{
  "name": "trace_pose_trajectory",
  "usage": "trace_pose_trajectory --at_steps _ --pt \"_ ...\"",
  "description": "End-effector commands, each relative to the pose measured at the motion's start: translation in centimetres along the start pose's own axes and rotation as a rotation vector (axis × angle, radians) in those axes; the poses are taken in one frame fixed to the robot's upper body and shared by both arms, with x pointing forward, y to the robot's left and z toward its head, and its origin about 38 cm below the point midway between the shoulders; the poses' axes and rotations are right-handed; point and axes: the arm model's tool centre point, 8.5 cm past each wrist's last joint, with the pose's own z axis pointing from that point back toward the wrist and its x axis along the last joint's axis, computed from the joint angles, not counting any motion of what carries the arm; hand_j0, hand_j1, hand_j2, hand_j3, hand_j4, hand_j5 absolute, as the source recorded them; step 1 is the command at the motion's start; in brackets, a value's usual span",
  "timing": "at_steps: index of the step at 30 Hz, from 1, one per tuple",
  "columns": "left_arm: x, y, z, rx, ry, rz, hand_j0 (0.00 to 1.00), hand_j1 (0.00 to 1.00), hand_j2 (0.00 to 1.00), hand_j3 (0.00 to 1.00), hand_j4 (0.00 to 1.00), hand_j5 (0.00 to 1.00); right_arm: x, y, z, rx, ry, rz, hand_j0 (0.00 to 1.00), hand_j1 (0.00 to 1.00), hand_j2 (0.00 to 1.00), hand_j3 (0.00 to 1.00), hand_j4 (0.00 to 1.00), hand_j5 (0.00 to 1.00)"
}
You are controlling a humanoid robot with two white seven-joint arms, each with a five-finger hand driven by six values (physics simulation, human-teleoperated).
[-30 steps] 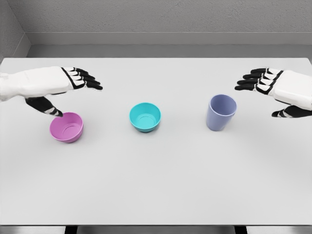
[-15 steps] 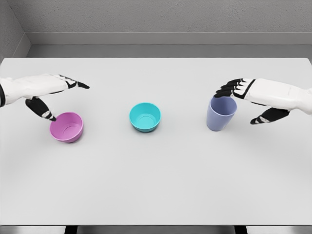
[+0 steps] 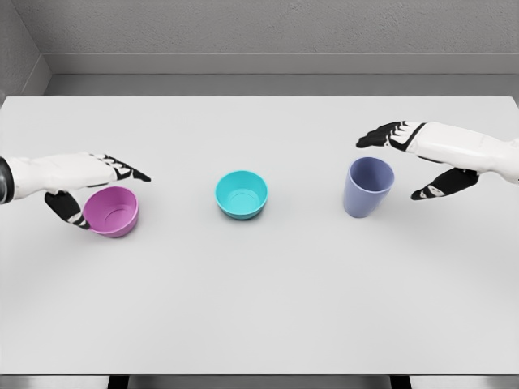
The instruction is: Stacking bowl and cup with both arms
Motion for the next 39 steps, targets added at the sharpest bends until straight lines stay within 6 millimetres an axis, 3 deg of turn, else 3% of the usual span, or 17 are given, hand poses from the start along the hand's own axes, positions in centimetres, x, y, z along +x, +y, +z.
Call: trace_pose_trajectory --at_steps 1,10,39 --pt "-0.1 -0.3 0.0 -0.011 0.003 0.003 1.0 1.0 1.0 1.0 1.0 1.0 -0.3 0.3 -0.6 -0.017 0.001 -0.035 1.0 1.0 1.0 1.0 1.0 1.0" --pt "0.0 -1.5 -0.4 -0.039 -0.005 0.013 1.0 1.0 1.0 1.0 1.0 1.0 -1.1 1.4 -1.4 0.002 0.019 -0.079 1.0 1.0 1.0 1.0 1.0 1.0" --pt "-0.9 -2.7 -2.7 -0.058 0.049 -0.033 1.0 1.0 1.0 1.0 1.0 1.0 -0.7 1.7 -2.1 0.005 -0.001 -0.082 1.0 1.0 1.0 1.0 1.0 1.0"
